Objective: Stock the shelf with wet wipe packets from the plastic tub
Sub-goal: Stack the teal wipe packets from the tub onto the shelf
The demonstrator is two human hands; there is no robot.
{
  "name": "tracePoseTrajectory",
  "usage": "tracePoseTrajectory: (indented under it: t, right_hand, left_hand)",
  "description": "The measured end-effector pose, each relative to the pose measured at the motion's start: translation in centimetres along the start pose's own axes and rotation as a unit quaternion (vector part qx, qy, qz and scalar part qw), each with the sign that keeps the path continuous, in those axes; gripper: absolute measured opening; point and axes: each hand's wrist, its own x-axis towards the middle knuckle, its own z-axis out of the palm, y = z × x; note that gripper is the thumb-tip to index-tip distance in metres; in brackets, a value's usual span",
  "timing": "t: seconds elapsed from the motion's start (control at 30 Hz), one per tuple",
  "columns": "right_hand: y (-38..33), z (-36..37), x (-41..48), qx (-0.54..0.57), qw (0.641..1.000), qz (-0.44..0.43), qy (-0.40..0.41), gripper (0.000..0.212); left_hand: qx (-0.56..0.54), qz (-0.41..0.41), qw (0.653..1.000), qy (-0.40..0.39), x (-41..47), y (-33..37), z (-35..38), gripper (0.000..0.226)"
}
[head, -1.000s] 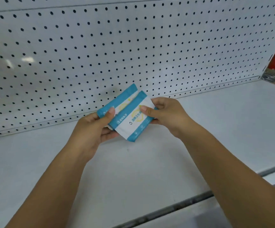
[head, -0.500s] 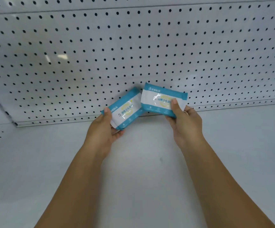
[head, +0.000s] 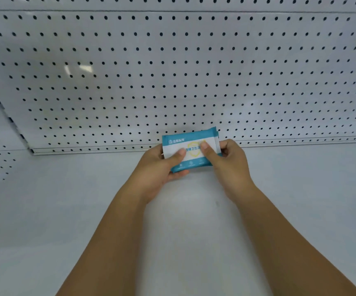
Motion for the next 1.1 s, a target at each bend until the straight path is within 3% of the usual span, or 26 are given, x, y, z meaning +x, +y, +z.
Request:
tracePoseTrajectory:
  t: [0.3,0.4,0.53,0.6,0.67,0.73,0.8,1.0,1.1]
  right_hand:
    - [-2.0,1.7,-1.7,0.047,0.985,0.064,-0.154,0.067]
    - [-3.0,4.8,-1.7,0.009,0.973,0.041,-0.225,0.051]
    - [-3.4,10.5,-1.8,-0.012,0.967,0.003,-0.255,0.037]
    - [-3.5,13.7,-1.6,-0.017,0.966,-0.015,-0.258,0.034]
    - [-3.4,17.0,-1.3,-0.027,0.966,-0.036,-0.255,0.033]
    - [-3.1,20.2,-0.9,-0.035,0.964,-0.062,-0.258,0.035]
    - [-2.8,23.3,-0.6,-0.038,0.960,-0.085,-0.263,0.035]
    - [-2.2,31.2,-0.2,-0.042,0.947,-0.143,-0.284,0.035]
    - [-1.2,32.9,-0.7,-0.051,0.948,-0.177,-0.261,0.034]
  left_hand:
    - [0.085,0.028,0.996,0.027,-2.1,1.4,-4.6,0.026]
    - [0.109,0.062,0.990,0.059,-3.3,2.3,-7.7,0.022]
    - [0.101,0.085,0.983,0.131,-4.4,2.4,-12.0,0.020]
    - [0.059,0.110,0.970,0.209,-4.6,2.6,-14.3,0.015]
    - [0.077,0.117,0.925,0.354,-4.8,2.9,-16.7,0.015]
    - [0.171,0.100,0.847,0.494,-4.8,2.6,-19.0,0.027]
    - [0.246,0.068,0.784,0.566,-5.0,2.1,-20.5,0.035]
    - [0.413,-0.021,0.689,0.595,-4.2,1.1,-22.2,0.037]
    - [0.498,-0.107,0.651,0.562,-4.2,0.5,-22.6,0.038]
